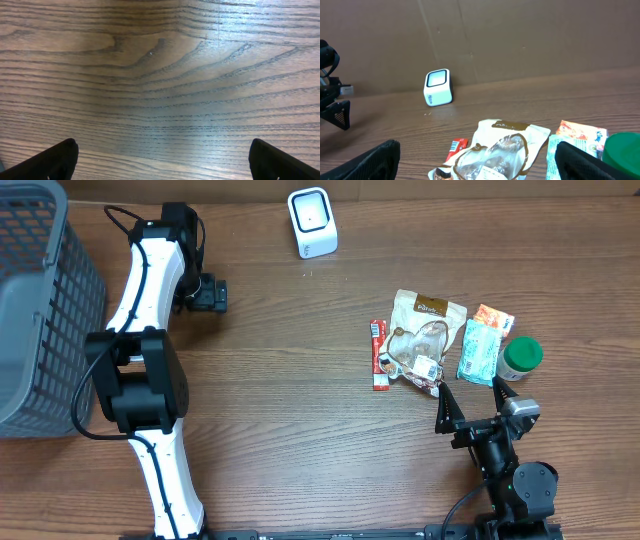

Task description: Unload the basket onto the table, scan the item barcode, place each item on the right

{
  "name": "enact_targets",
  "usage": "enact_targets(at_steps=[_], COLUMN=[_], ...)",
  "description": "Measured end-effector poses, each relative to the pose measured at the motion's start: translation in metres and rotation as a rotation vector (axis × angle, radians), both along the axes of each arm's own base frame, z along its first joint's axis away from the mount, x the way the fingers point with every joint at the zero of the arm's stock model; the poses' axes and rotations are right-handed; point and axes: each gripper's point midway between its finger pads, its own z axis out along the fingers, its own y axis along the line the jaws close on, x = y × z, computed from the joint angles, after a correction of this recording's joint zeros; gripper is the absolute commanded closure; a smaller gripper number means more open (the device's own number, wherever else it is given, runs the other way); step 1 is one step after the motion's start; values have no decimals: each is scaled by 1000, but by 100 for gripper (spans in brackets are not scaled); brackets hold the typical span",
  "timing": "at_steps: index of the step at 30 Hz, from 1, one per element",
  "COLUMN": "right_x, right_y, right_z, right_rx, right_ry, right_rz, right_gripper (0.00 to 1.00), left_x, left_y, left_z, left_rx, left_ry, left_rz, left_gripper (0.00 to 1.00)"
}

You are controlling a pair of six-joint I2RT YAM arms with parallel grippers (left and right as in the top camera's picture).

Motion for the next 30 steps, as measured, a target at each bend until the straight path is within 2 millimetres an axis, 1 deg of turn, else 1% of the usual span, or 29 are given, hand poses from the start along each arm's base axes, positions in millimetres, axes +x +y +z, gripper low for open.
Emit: enact_targets(at_steps=[7, 16, 18, 20, 22, 24, 27, 29, 30], right_x=[0, 0, 0, 0, 0, 0, 0, 0, 0], right_y=[0, 0, 0, 0, 0, 0, 0, 0, 0], right_z=[0, 0, 0, 0, 0, 0, 0, 0, 0], right_rx=[0, 0, 0, 0, 0, 0, 0, 0, 0], right_ry=[0, 0, 0, 0, 0, 0, 0, 0, 0], right_rz=[0, 0, 0, 0, 0, 0, 0, 0, 0], right_gripper=[0, 0, 0, 0, 0, 0, 0, 0, 0], left_x=[0, 1, 1, 2, 3, 4, 2, -6, -10], left_y=[-1, -11, -11, -11, -10, -9, -9, -9, -9], left_z=[0, 0, 2, 10, 25, 52, 109, 155, 174], left_rx=[0, 0, 0, 0, 1, 1, 3, 4, 5], left_ry=[0, 0, -5, -21, -56, -116, -245, -349, -391], left_rz=[-3, -23, -25, -24, -22, -20, -20, -20, -20], left_gripper=[0, 0, 0, 1, 0, 1, 0, 0, 0])
